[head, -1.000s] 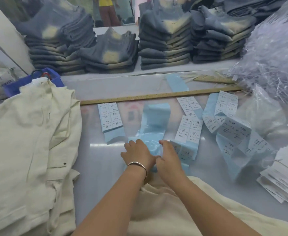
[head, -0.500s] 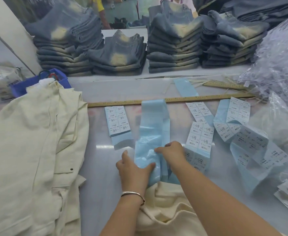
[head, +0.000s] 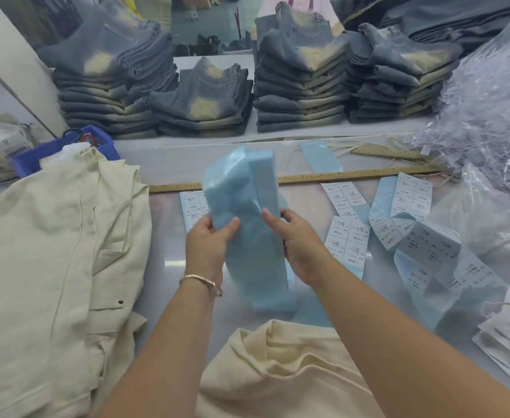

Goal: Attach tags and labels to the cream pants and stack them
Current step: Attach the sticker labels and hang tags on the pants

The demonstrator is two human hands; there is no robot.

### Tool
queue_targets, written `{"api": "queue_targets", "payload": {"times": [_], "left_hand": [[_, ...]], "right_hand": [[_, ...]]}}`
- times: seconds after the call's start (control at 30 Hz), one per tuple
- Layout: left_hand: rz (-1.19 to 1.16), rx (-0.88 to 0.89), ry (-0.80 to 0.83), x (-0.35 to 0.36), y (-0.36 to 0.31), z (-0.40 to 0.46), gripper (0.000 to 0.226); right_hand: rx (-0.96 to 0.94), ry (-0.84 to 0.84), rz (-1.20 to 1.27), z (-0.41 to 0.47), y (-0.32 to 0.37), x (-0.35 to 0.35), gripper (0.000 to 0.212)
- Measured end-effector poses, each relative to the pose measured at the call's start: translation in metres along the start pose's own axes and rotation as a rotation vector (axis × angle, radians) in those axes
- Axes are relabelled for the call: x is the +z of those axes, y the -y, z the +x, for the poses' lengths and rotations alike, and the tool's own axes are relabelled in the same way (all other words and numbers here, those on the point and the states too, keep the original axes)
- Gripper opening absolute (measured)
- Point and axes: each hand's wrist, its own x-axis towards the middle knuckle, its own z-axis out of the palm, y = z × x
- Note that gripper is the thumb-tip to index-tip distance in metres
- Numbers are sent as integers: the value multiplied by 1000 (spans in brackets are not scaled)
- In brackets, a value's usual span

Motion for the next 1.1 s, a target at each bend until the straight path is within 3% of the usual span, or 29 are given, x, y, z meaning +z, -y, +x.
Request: {"api": "queue_targets", "payload": {"times": [0.13, 0.23, 0.33, 0.47, 0.53, 0.57, 0.6, 0.63, 0.7, 0.77, 0.87, 0.93, 1.0, 1.1], "left_hand": [[-132, 81, 82, 10, -24, 19, 20], [-91, 98, 121, 8, -15, 11, 21], [24, 127, 49, 1, 1, -4, 13], [139, 267, 7, -6, 11, -34, 28], [169, 329, 87, -10, 16, -53, 49], [188, 358, 124, -12, 21, -63, 55], [214, 381, 146, -14, 27, -71, 58], [244, 391, 154, -16, 33, -80, 57], [299, 399, 149, -17, 44, -96, 50], [375, 480, 167, -16, 52, -111, 33], [616, 731, 261, -22, 58, -124, 15], [662, 786, 260, -27, 57, -129, 12], [644, 735, 182, -36, 57, -131, 15], [396, 469, -28, -50, 56, -123, 42]], "right_hand": [[72, 69, -128, -7, -8, -4, 32], [56, -111, -240, -8, -19, -12, 14], [29, -260, -512, -11, -30, -20, 7], [-26, -390, -808, -17, -35, -23, 24], [-180, -520, -798, -28, -27, -26, 24], [-197, -545, -757, -36, -23, -28, 12], [-125, -523, -685, -43, -17, -30, 14], [30, -457, -594, -52, -10, -30, 31], [395, -224, -385, -71, -3, -27, 50], [538, -101, -38, -83, -9, -27, 49], [507, -91, 326, -90, -21, -29, 33], [443, 2, 296, -91, -13, -25, 19], [352, 22, 237, -87, -3, -20, 15], [178, -42, 70, -76, 14, -16, 13]]}}
